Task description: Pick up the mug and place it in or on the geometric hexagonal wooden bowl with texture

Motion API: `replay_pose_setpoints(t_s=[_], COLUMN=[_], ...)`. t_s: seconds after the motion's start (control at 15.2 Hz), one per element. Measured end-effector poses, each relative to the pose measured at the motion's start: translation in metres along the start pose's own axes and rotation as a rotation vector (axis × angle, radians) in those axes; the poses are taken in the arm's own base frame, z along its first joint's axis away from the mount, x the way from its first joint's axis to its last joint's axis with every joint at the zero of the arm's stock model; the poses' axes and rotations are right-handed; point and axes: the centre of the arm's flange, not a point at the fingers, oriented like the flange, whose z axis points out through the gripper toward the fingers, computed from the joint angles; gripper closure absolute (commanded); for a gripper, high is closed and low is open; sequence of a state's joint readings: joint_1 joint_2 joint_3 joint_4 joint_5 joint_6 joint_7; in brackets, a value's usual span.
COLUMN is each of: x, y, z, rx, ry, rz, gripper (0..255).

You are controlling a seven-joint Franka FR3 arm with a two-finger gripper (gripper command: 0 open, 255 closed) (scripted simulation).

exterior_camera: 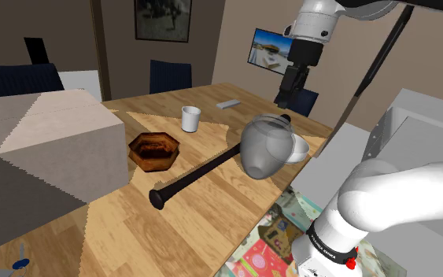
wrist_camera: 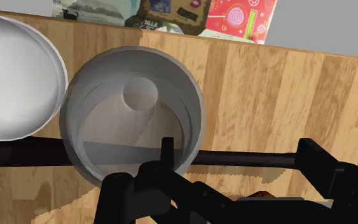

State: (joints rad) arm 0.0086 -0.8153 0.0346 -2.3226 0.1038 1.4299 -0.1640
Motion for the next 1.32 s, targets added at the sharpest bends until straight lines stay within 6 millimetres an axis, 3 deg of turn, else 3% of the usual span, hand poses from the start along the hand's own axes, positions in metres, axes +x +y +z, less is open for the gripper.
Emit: replay_pose_setpoints(t_s=[0.13, 0.4, 1.32], x=[0.004, 0.043, 0.201], y=[0.001, 0.007, 0.032], z=[0.003, 0.024, 0.096], rx=[-0.002, -0.017, -0.078], ry=[0.001, 0.014, 0.073], rz=[0.000, -0.004, -0.017], gripper=[0, 0, 0])
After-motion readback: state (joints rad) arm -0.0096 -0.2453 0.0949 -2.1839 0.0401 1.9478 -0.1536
